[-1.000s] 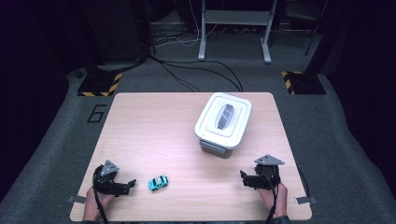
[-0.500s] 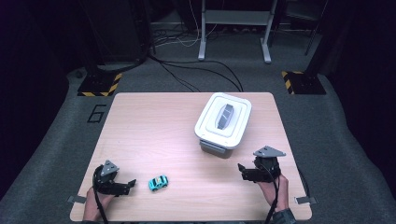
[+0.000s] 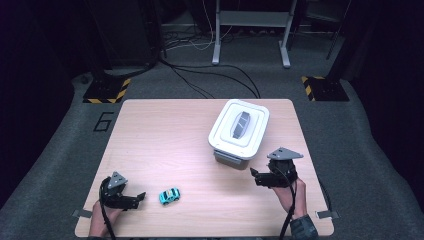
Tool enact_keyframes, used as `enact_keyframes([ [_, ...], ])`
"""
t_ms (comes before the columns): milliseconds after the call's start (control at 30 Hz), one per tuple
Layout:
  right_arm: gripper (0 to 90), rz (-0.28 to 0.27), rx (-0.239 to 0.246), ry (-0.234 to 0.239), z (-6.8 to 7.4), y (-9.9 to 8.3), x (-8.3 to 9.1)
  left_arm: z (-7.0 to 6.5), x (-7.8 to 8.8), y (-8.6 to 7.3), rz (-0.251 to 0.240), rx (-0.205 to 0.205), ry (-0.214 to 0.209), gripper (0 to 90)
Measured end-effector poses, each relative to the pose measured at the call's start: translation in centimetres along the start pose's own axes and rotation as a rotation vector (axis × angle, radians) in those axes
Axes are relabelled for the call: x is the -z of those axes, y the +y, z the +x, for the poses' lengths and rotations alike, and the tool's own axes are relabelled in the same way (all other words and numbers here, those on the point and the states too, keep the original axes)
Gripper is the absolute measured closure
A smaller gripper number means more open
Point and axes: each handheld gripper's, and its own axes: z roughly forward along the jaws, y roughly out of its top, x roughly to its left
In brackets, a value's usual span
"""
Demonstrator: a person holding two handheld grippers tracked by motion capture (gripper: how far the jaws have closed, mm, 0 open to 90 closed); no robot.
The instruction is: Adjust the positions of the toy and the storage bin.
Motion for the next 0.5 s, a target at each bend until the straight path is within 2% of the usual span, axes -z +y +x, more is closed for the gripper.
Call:
enact_keyframes([
  [500,13.9,-0.023,0.029,0.004,0.4,3.1,-0.4,-0.1,-0.1,0.0,-0.011,0.002,0.008,0.4],
])
